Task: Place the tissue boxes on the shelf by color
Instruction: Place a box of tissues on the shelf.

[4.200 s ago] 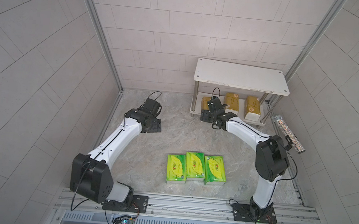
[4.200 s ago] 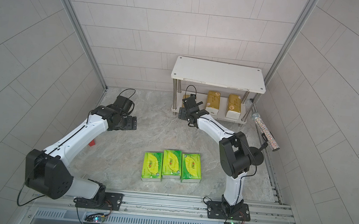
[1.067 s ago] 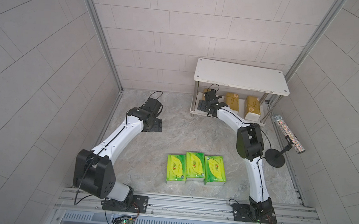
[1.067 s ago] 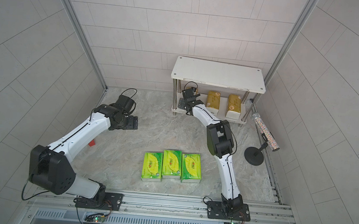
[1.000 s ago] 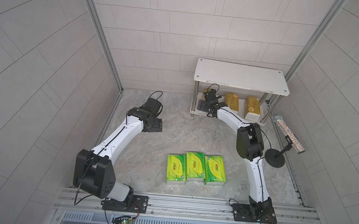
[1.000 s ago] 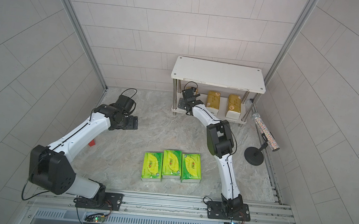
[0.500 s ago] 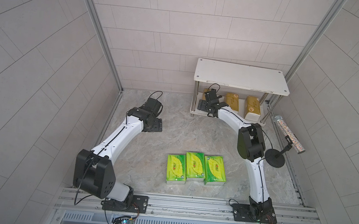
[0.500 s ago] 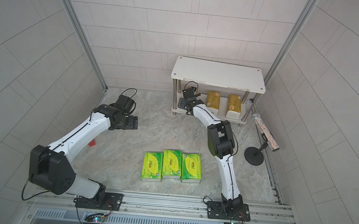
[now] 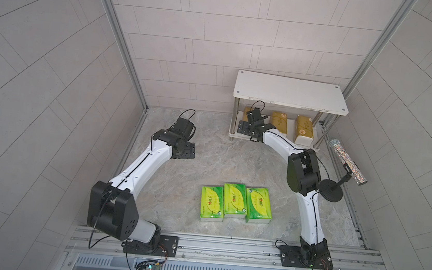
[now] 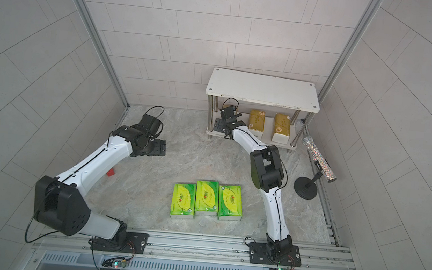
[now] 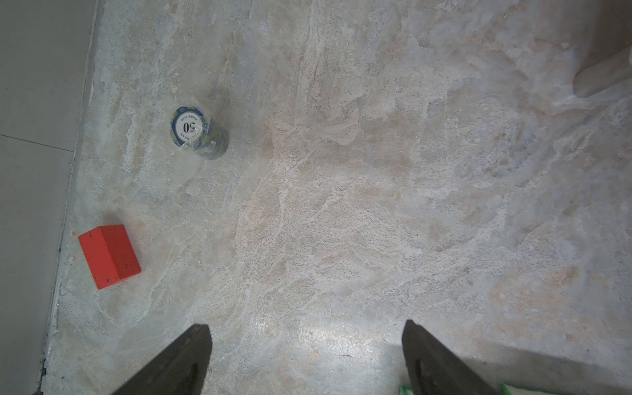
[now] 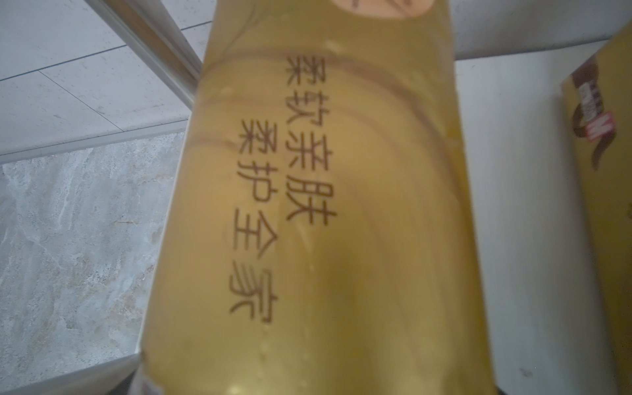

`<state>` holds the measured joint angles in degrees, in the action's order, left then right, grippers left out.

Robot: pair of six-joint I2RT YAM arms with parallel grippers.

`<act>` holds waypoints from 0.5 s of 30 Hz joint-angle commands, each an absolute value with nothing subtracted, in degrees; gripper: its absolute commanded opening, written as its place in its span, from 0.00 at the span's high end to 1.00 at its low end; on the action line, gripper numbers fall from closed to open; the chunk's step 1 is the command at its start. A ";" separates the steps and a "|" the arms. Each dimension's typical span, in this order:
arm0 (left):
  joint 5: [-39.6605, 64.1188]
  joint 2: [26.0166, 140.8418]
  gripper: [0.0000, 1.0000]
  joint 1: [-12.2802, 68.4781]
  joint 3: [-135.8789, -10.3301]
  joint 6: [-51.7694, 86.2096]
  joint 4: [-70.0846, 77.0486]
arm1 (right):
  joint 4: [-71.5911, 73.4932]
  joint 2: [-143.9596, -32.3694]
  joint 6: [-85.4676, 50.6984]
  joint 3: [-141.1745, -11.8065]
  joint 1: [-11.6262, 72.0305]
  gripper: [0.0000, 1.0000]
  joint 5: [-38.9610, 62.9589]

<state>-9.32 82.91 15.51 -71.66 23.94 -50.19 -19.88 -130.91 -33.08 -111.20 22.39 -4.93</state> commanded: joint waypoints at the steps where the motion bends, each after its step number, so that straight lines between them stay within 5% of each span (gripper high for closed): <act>1: -10.33 81.08 0.04 15.65 -71.96 24.36 -50.62 | -19.47 -127.27 -33.13 -111.36 22.59 0.00 -4.84; 15: -10.27 80.26 0.05 15.65 -71.72 24.70 -50.67 | -18.46 -120.93 -32.97 -106.31 22.58 0.00 -3.84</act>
<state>-9.32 81.73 15.51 -71.66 24.16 -50.17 -19.25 -124.66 -33.10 -107.72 22.39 -3.79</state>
